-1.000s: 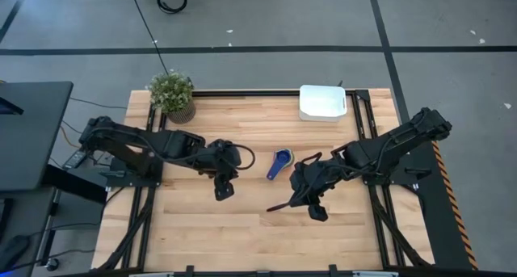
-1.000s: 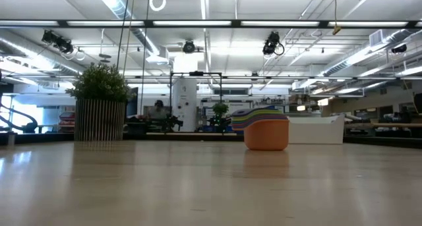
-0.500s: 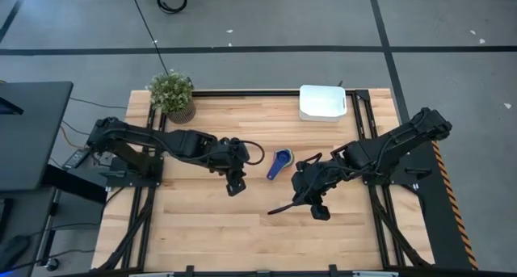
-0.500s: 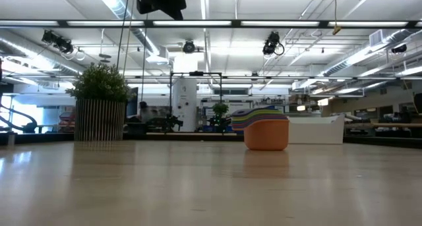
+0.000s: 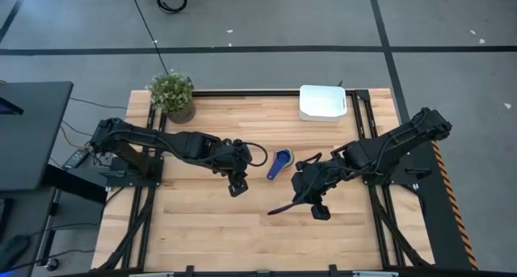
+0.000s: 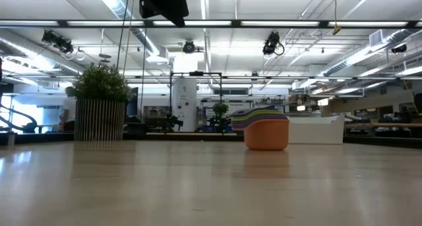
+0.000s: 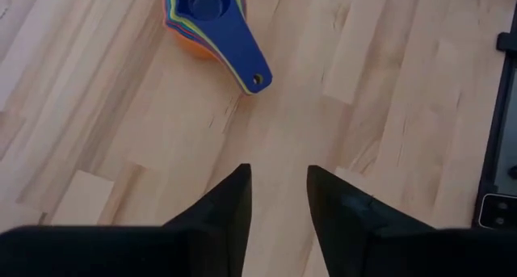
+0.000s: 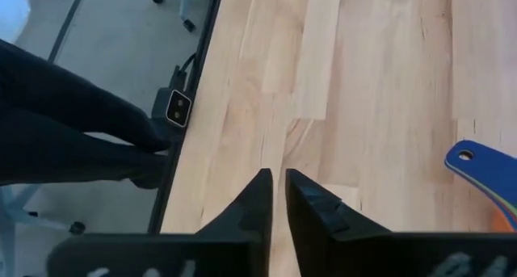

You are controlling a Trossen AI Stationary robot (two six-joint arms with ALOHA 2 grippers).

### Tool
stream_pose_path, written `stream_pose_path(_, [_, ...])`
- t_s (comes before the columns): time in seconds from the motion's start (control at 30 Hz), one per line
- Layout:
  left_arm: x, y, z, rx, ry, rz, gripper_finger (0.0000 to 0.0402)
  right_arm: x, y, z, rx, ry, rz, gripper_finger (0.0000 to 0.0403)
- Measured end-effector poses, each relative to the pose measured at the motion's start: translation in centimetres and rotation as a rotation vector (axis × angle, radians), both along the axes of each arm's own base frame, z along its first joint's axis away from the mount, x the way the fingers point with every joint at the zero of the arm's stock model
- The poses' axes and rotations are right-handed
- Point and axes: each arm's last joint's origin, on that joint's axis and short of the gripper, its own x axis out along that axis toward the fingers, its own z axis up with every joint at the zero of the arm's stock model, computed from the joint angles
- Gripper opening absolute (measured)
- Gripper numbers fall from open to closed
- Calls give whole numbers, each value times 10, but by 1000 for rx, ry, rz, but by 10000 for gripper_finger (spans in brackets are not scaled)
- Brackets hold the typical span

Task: Nest measuring cups in basket
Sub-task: Put the nested measuring cups into the white bin

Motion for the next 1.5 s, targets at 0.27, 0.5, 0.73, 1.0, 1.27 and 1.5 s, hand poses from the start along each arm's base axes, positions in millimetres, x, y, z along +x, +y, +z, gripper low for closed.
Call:
stream_pose_path(0.27, [0,0,0,21,2,-11,126,-1,2,0,30,12,56,14])
stream_pose_path(0.5, [4,2,-7,26,22,-2,116,-3,1,-2,43,54,46,31])
stream_pose_path(0.73, [10,3,-17,14,69,-15,138,-10,-2,-7,-8,136,33,61])
stream_pose_path(1.0, [21,17,-26,17,67,25,171,-9,-4,-8,-52,128,-28,120])
stream_pose_path(1.27, [33,28,-35,63,57,-28,173,-14,-7,-11,-124,161,-27,131])
stream_pose_path(1.5, [36,37,-37,76,57,-12,173,-19,-12,-24,-346,160,52,131])
